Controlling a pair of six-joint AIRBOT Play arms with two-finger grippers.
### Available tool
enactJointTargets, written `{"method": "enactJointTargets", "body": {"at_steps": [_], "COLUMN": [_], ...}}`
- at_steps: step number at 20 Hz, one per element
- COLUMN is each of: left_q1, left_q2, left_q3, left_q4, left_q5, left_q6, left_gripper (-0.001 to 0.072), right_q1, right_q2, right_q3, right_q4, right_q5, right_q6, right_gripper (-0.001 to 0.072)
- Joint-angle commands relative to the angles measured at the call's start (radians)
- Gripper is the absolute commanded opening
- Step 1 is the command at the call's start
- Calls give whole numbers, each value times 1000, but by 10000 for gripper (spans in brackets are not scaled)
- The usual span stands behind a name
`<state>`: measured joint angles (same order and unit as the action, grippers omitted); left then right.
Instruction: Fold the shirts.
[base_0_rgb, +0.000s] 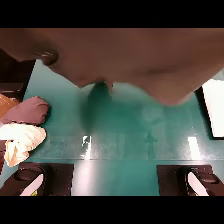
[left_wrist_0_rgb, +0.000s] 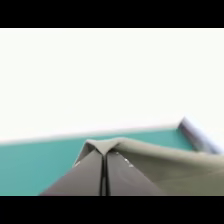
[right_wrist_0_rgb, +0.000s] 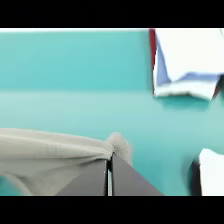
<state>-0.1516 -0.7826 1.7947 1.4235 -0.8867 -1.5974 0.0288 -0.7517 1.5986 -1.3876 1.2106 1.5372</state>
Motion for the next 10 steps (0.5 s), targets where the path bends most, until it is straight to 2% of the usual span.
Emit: {"method": "enactJointTargets", "body": {"at_steps": [1,5,8,10], "left_q1": [0,0,1,1], "left_q2": [10,10,-66,-174], "left_q3": [188,259,228,174], "left_q4": [-48,-40,53,113], "left_q5": [-18,10,-71,-142], "left_q6": [1,34,34,24], "left_gripper": [25,25,25,25], "right_q1": [-5,-5,-5,-4], "right_q2": [-32,-116,-211,-272], "right_q3": [204,362,423,382], "right_q4": [-2,-2,-1,0], "right_q5": [134,279,417,480], "right_q6": [-13,8,65,82], "right_gripper": [14,13,13,13]}}
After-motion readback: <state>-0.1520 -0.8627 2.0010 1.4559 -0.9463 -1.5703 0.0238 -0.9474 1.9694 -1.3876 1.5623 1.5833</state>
